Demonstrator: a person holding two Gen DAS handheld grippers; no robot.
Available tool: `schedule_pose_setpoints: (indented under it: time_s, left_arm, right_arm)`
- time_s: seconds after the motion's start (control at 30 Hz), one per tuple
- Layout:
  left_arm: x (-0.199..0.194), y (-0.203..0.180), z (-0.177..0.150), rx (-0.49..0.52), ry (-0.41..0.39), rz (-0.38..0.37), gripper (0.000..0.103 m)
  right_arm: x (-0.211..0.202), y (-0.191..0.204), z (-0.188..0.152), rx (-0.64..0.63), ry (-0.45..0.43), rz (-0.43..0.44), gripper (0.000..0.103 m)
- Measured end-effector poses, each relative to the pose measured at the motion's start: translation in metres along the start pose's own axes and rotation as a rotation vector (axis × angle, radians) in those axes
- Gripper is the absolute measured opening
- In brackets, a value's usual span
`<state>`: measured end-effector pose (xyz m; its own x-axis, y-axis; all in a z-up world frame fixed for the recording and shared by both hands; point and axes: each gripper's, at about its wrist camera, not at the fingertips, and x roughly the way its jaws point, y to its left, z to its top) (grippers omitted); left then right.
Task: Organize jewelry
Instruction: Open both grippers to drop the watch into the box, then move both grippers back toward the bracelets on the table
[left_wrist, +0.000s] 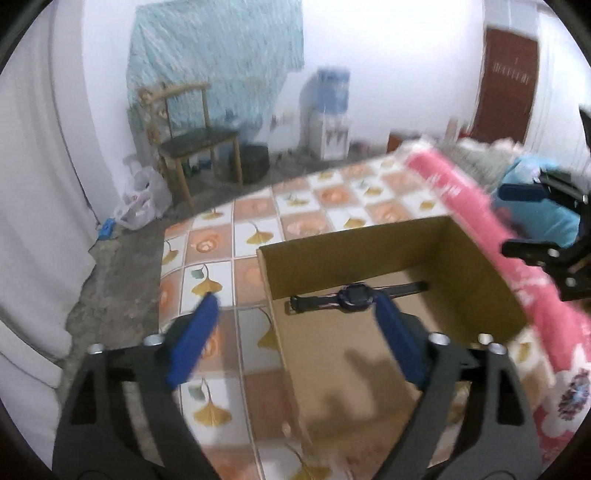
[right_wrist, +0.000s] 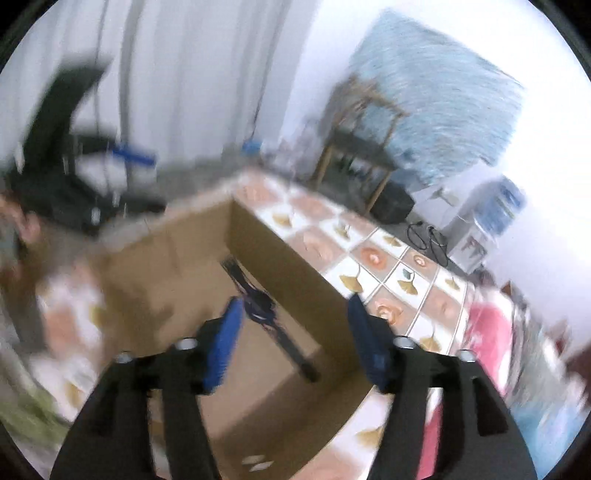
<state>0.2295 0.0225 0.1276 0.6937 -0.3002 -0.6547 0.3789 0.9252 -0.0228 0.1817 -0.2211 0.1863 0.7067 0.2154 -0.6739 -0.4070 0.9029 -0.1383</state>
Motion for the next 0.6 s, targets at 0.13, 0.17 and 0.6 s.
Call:
schedule_pose_setpoints:
  time_s: [0.13, 0.17, 0.6]
  left_arm:
    - [-0.037, 0.003, -0.060, -0.080, 0.003, -0.064, 0.092]
    - [-0.037, 0.001, -0.073, -0.097, 0.025, -0.070, 0.093]
    - [0.041, -0.043, -0.198, -0.093, 0.320, 0.111, 0.093]
  right_arm:
    - [-0.036, 0.034, -0.054, 0.225, -0.012, 0.025, 0.085]
    - [-0.035, 0.045, -0.072, 0.288, 0.014, 0.026, 0.088]
    - [0.056, 0.092, -0.194, 0.556, 0.514, -0.109, 0.088]
